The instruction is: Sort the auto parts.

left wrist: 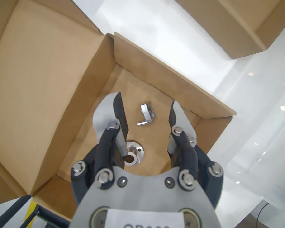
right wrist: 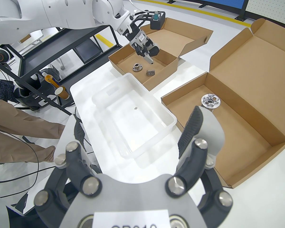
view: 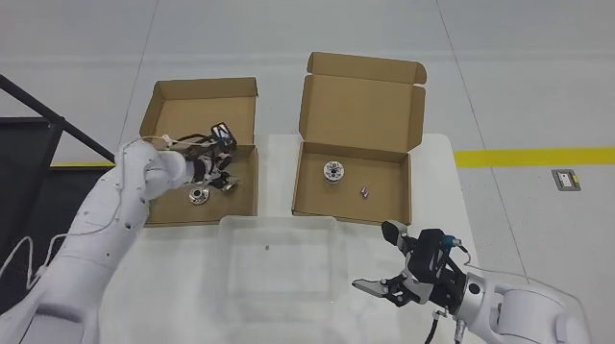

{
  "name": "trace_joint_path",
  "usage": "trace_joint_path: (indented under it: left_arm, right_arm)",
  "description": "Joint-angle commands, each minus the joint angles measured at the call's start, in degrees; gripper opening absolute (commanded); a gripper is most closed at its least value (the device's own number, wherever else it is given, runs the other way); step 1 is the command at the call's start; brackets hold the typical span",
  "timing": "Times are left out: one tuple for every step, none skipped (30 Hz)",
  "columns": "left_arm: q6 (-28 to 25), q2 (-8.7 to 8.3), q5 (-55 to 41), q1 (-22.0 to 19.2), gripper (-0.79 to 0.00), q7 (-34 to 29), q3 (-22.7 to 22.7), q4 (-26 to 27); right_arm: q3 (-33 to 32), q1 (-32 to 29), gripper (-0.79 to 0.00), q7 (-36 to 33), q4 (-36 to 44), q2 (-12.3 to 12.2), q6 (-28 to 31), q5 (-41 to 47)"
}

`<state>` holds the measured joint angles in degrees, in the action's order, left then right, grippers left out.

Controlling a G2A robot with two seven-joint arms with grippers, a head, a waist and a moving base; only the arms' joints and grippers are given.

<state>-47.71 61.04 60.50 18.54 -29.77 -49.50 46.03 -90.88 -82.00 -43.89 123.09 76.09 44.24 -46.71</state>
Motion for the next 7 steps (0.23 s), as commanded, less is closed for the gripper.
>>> trace_joint_path:
  left_arm:
    - [1.4, -1.44, -1.18, 3.46, -0.129, -1.2, -2.93, 5.3]
    - [2.05, -2.18, -2.06, 5.33, -0.117, -1.85, -4.56, 8.01]
    - [2.7, -2.91, -2.84, 7.22, -0.114, -2.65, -6.21, 10.82]
    - [3.33, -3.61, -3.69, 9.18, -0.111, -3.4, -7.89, 13.65]
    - [4.07, -4.29, -4.39, 11.11, -0.111, -4.22, -9.56, 16.49]
    - [4.99, -4.93, -5.12, 13.06, -0.102, -4.78, -11.31, 19.33]
    - [5.87, -5.52, -6.15, 15.02, -0.092, -5.09, -13.1, 22.04]
  right_arm:
    - [0.0, 0.0, 0.0, 0.0, 0.0, 0.0, 0.0, 0.0]
    - [0.0, 0.0, 0.0, 0.0, 0.0, 0.0, 0.0, 0.0]
    - [0.0, 0.0, 0.0, 0.0, 0.0, 0.0, 0.0, 0.0]
    - [0.0, 0.0, 0.0, 0.0, 0.0, 0.0, 0.0, 0.0]
    - [0.0, 0.0, 0.0, 0.0, 0.0, 0.0, 0.0, 0.0]
    - [0.0, 0.0, 0.0, 0.0, 0.0, 0.0, 0.0, 0.0]
    - [0.0, 0.0, 0.0, 0.0, 0.0, 0.0, 0.0, 0.0]
